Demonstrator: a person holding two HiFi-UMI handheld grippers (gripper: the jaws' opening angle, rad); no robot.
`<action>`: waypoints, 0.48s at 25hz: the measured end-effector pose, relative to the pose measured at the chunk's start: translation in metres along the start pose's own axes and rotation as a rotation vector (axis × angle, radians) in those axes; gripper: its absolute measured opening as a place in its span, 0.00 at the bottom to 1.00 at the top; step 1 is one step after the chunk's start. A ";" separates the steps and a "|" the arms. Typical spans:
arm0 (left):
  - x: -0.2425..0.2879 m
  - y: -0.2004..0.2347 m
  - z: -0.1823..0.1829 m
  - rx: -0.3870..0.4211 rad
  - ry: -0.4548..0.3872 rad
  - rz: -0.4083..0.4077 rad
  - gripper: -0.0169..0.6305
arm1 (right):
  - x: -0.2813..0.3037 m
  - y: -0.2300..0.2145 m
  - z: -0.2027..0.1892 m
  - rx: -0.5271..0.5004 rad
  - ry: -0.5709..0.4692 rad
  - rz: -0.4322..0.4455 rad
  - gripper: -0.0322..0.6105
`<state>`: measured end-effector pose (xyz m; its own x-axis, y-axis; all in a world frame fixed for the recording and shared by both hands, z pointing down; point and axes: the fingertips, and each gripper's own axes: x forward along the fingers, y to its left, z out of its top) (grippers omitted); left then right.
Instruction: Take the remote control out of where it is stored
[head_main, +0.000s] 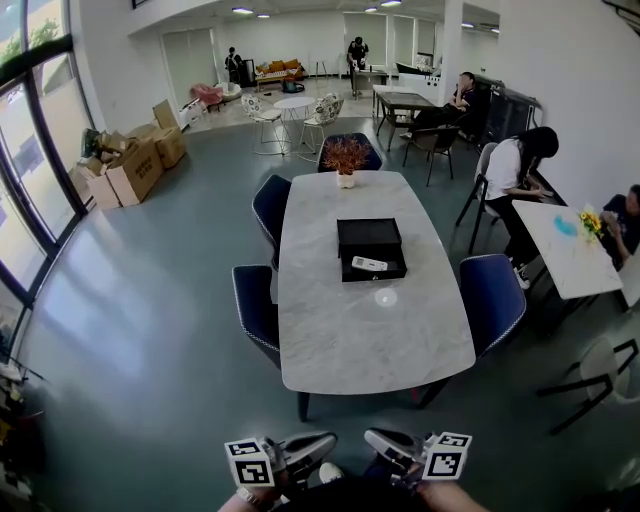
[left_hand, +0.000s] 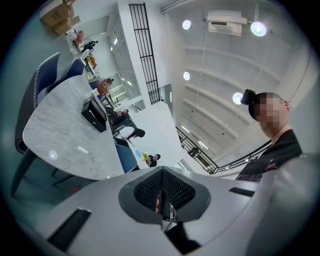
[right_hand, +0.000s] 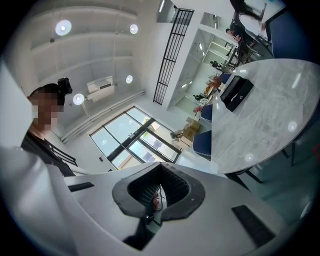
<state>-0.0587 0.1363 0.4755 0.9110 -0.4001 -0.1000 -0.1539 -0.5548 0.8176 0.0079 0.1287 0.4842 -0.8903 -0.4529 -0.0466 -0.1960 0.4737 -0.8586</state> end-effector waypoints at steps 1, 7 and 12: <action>-0.001 0.001 0.001 -0.002 -0.003 0.002 0.03 | 0.002 -0.001 0.000 -0.002 0.003 -0.003 0.06; -0.008 0.011 0.007 -0.012 -0.033 0.032 0.03 | 0.013 -0.011 0.009 -0.002 0.022 -0.004 0.06; -0.009 0.024 0.023 -0.012 -0.079 0.078 0.04 | 0.030 -0.026 0.024 0.017 0.049 0.019 0.06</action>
<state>-0.0799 0.1095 0.4833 0.8633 -0.4983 -0.0803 -0.2176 -0.5111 0.8315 -0.0037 0.0847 0.4927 -0.9129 -0.4063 -0.0383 -0.1722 0.4686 -0.8665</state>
